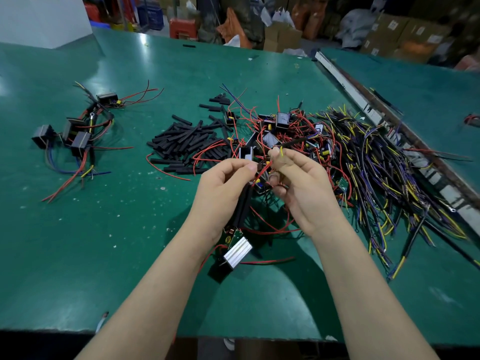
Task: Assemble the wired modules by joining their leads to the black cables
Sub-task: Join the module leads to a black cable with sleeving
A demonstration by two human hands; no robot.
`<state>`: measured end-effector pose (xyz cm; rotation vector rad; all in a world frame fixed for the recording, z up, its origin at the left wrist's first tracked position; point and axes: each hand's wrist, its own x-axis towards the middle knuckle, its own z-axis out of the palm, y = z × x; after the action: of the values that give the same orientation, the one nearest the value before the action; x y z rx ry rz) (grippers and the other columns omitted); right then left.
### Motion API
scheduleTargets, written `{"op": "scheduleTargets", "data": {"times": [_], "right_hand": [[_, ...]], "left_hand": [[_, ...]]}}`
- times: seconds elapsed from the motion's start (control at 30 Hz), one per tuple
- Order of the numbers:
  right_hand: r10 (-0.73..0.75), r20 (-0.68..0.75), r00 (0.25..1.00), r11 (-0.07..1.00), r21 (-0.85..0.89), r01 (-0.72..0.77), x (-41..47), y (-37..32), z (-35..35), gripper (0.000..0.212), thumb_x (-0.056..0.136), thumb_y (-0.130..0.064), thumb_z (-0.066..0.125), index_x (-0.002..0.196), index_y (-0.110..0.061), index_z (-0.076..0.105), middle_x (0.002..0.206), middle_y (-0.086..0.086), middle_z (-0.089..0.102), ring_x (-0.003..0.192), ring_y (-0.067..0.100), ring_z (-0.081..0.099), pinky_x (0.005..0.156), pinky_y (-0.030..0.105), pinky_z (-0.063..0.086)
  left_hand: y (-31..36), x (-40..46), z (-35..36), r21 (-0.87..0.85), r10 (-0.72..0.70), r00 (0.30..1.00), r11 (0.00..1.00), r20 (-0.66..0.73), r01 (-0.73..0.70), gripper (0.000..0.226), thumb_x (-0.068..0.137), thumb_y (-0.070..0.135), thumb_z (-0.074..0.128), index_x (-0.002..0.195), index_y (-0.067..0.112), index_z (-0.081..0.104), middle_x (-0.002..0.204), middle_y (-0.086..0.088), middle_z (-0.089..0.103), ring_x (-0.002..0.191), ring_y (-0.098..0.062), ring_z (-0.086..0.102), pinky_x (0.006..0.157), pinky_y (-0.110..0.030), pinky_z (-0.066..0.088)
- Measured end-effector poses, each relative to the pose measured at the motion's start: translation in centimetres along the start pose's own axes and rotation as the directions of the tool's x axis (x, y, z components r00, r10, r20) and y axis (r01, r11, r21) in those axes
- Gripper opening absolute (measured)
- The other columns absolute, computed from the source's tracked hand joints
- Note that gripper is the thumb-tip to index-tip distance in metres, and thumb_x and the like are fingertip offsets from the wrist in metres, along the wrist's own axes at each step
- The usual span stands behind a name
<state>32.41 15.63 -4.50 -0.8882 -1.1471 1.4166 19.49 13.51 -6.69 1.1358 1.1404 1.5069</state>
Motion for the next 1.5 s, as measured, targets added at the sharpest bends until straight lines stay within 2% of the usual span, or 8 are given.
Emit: {"op": "scheduleTargets", "data": {"times": [0.17,0.33,0.5,0.73,0.93,1.07,1.3,1.5], "right_hand": [[-0.005,-0.015,1.000,1.000,-0.012,0.005,0.04,-0.08,-0.01,0.038,0.092,-0.011,0.061,0.062,-0.032,0.071,0.064,-0.013,0.058,0.052,0.004,0.050,0.045,0.015,0.032],[-0.027,0.015,1.000,0.996,-0.087,0.028,-0.02,0.23,-0.08,0.032,0.093,-0.010,0.058,0.072,-0.028,0.072,0.064,-0.009,0.056,0.054,0.005,0.051,0.047,0.014,0.034],[-0.044,0.064,0.997,0.992,-0.114,0.051,-0.27,0.13,0.13,0.029,0.094,-0.016,0.059,0.074,-0.031,0.073,0.066,-0.012,0.056,0.054,0.004,0.051,0.048,0.013,0.035],[0.042,-0.063,0.997,0.985,0.171,-0.031,0.07,-0.47,-0.19,0.026,0.093,-0.006,0.054,0.073,-0.020,0.062,0.062,-0.007,0.056,0.049,0.007,0.047,0.042,0.015,0.029],[0.038,0.008,0.999,0.993,0.114,-0.039,-0.20,-0.18,0.33,0.020,0.083,-0.016,0.063,0.068,-0.026,0.073,0.071,-0.010,0.064,0.057,0.007,0.053,0.046,0.015,0.032],[0.069,0.031,0.997,0.985,0.154,-0.073,-0.26,-0.45,0.21,0.009,0.075,-0.025,0.066,0.073,-0.025,0.074,0.078,-0.009,0.067,0.061,0.005,0.058,0.047,0.014,0.038],[0.061,0.036,0.997,0.981,0.181,-0.066,-0.09,-0.23,0.29,0.008,0.074,-0.026,0.067,0.074,-0.023,0.074,0.078,-0.009,0.066,0.058,0.002,0.052,0.046,0.014,0.035],[-0.056,-0.005,0.998,0.998,-0.012,0.056,-0.09,0.10,0.13,0.011,0.079,-0.032,0.066,0.074,-0.027,0.074,0.079,-0.009,0.066,0.060,0.004,0.055,0.047,0.014,0.035]], "left_hand": [[-0.31,-0.07,0.08,0.057,0.079,0.997,0.995,-0.001,-0.079,0.015,0.093,0.021,0.060,0.081,0.027,0.066,0.070,0.018,0.062,0.070,-0.001,0.054,0.074,-0.021,0.046],[-0.38,-0.14,-0.01,0.020,0.063,0.997,0.998,-0.041,-0.062,0.019,0.092,0.022,0.058,0.076,0.030,0.065,0.067,0.012,0.062,0.067,-0.011,0.054,0.072,-0.035,0.046],[0.02,-0.07,-0.02,0.025,0.100,0.994,0.995,-0.038,-0.099,0.022,0.093,0.015,0.057,0.075,0.024,0.064,0.062,0.014,0.061,0.062,-0.001,0.054,0.064,-0.012,0.044],[0.22,-0.14,0.00,-0.036,0.152,0.988,0.988,0.036,-0.151,0.019,0.093,0.010,0.057,0.079,0.021,0.063,0.067,0.015,0.061,0.067,-0.001,0.053,0.069,-0.011,0.043],[0.30,-0.31,-0.05,-0.116,0.109,0.991,0.988,0.076,-0.100,0.014,0.091,0.014,0.060,0.082,0.024,0.067,0.074,0.016,0.063,0.073,-0.004,0.054,0.078,-0.022,0.044],[0.40,-0.24,-0.23,-0.174,0.023,0.996,0.985,0.081,-0.008,0.014,0.089,0.019,0.062,0.078,0.025,0.069,0.069,0.011,0.060,0.067,-0.008,0.050,0.071,-0.026,0.042],[0.39,-0.18,0.21,-0.059,0.075,0.990,0.996,0.119,-0.068,0.016,0.094,0.012,0.055,0.083,0.021,0.063,0.067,0.016,0.057,0.064,0.000,0.049,0.064,-0.011,0.042],[0.10,0.12,0.19,-0.078,-0.011,0.999,0.997,0.034,0.014,0.020,0.096,0.018,0.052,0.079,0.025,0.060,0.055,0.015,0.049,0.052,0.001,0.043,0.053,-0.011,0.040]]}}
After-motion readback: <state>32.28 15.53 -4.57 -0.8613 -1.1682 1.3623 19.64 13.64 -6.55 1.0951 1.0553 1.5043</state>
